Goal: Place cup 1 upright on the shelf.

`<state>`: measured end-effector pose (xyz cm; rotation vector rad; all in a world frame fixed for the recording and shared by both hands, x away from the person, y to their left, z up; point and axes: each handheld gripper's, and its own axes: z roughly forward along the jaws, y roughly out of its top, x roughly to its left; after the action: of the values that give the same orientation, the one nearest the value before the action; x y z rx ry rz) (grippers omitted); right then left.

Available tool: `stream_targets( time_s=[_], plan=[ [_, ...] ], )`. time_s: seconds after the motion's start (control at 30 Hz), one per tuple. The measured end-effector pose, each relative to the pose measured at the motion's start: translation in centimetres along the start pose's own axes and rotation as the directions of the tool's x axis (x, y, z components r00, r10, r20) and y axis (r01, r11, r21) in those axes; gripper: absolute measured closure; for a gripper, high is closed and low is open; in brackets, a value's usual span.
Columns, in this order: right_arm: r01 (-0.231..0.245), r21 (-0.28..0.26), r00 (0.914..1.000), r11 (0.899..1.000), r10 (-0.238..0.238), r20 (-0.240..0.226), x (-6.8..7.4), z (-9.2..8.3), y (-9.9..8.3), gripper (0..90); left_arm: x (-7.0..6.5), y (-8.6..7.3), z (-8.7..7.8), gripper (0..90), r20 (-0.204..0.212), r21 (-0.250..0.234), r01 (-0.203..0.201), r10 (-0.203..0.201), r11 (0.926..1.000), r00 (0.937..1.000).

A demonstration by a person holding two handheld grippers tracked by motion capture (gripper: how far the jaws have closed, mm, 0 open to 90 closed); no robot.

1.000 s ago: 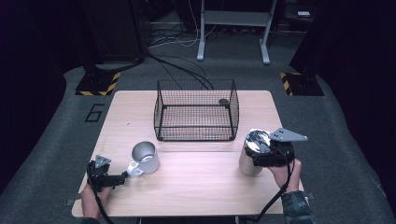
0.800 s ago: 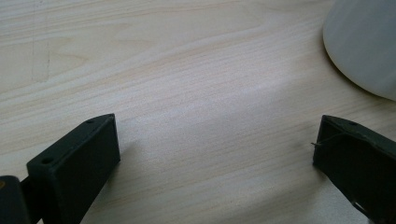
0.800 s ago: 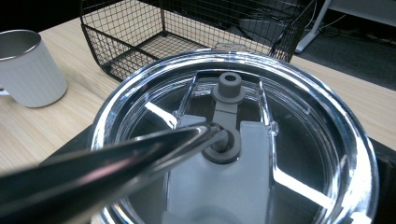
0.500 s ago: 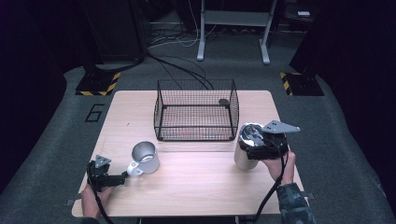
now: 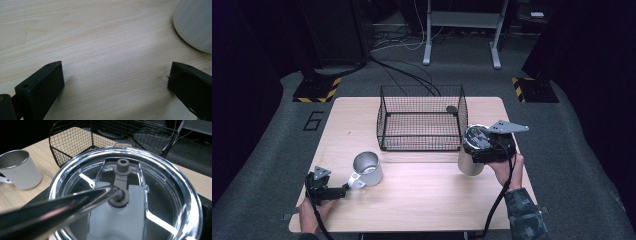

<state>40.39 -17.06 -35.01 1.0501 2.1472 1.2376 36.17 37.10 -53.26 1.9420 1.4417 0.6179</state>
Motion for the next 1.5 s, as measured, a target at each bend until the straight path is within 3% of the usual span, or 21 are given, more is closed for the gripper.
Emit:
stream_targets(
  time_s=[1.5],
  plan=[
    [0.068,-0.029,0.9974,0.997,-0.069,-0.024,0.0,2.8,8.1,3.5,0.0,0.0,0.0,0.5,0.004,0.001,-0.002,0.002,1.0000,1.0000]
  ],
)
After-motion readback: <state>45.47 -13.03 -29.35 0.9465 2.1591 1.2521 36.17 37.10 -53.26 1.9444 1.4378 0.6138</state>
